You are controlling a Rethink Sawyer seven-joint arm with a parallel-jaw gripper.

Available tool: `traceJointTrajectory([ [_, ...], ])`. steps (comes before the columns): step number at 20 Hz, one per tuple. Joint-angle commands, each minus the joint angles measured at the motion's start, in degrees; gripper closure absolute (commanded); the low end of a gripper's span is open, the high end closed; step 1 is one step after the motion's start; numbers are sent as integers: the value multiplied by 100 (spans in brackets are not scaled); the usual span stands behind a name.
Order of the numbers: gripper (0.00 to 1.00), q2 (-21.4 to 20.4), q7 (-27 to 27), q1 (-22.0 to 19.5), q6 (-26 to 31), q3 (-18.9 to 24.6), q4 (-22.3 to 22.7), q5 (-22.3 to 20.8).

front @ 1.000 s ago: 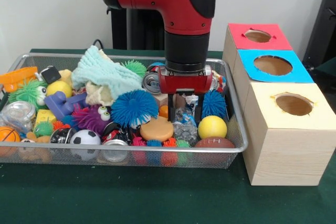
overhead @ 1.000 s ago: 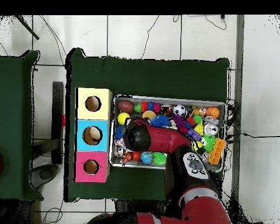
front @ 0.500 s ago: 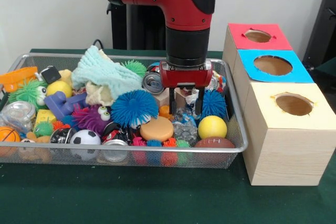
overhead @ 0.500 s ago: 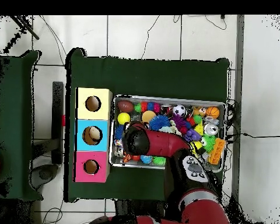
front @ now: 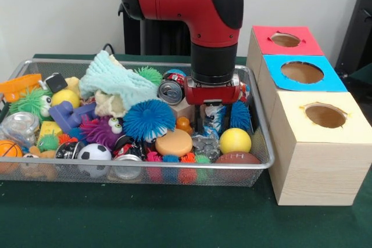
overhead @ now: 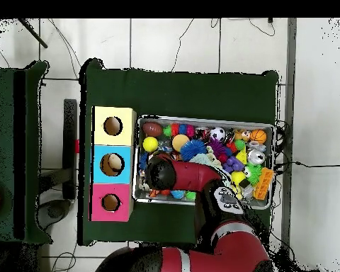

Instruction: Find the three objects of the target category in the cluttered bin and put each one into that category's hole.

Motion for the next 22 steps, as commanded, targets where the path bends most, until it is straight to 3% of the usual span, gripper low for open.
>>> traceJointTrajectory([
  [1, 0, 508, 919, -37, -507, 163, -356, 2],
  [17, 0, 449, 814, -138, -650, 224, -497, -66],
  [18, 100, 462, 812, -159, -716, 242, -510, -89],
  [22, 100, 459, 860, -129, -860, 203, -487, -110],
])
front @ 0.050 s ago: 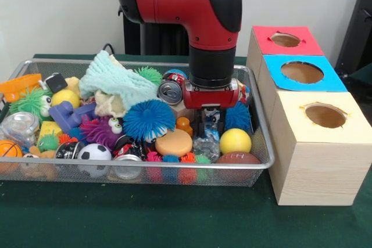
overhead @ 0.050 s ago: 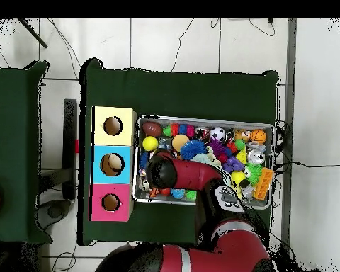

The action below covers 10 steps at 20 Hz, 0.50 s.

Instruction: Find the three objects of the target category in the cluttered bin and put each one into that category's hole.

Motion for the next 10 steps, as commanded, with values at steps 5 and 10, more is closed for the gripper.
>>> traceJointTrajectory([
  [5, 100, 408, 931, -85, -830, 174, -364, -86],
  [10, 100, 99, 1095, -4, -641, 99, -134, 90],
])
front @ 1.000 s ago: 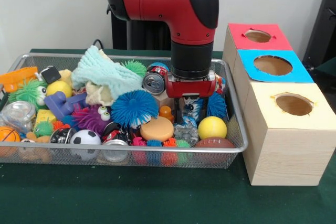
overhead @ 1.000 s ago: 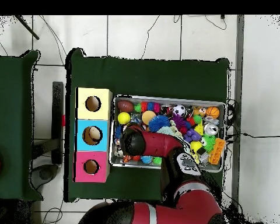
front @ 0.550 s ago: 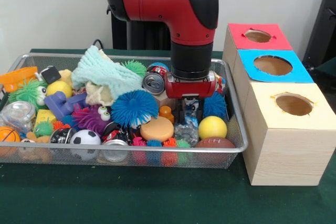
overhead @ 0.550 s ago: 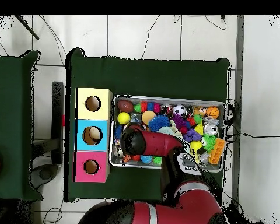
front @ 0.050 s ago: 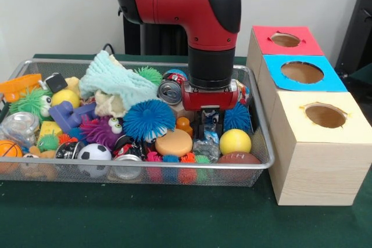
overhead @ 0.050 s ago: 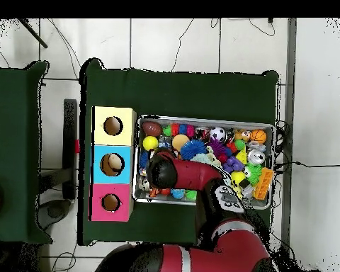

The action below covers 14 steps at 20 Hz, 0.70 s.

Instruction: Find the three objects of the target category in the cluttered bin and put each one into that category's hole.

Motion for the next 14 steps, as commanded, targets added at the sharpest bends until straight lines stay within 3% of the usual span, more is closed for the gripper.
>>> traceJointTrajectory([
  [1, 100, -77, 1155, -13, -404, 132, 3, 143],
  [6, 100, -1454, 1217, 54, 750, 153, 763, 446],
  [14, 100, -2243, 1213, 212, 1677, -5, 1001, 850],
])
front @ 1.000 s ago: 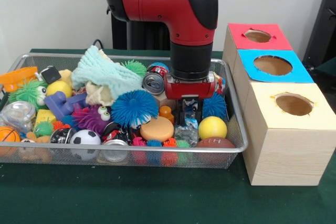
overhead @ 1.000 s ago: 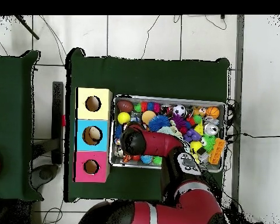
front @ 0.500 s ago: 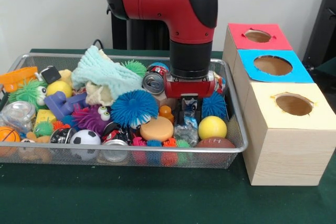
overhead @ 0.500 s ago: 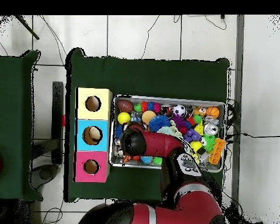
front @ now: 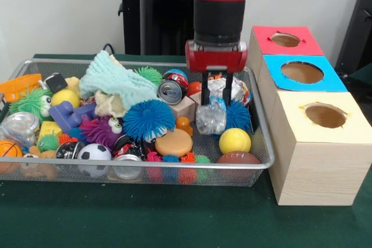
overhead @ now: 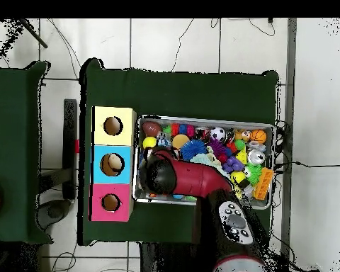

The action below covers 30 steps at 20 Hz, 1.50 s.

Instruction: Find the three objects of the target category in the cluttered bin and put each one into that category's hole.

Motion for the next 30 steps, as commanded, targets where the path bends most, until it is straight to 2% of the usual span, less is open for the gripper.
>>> traceJointTrajectory([
  [1, 100, -993, 1227, 172, 1162, -38, 393, 516],
  [7, 100, -1475, 1310, 455, 1877, -294, 397, 734],
  [16, 100, -2012, 1374, 768, 2435, -574, 651, 994],
  [24, 100, -2127, 1852, 1347, 2170, -830, 1117, 1366],
  [30, 100, -2103, 2022, 1736, 2096, -1029, 1202, 1616],
])
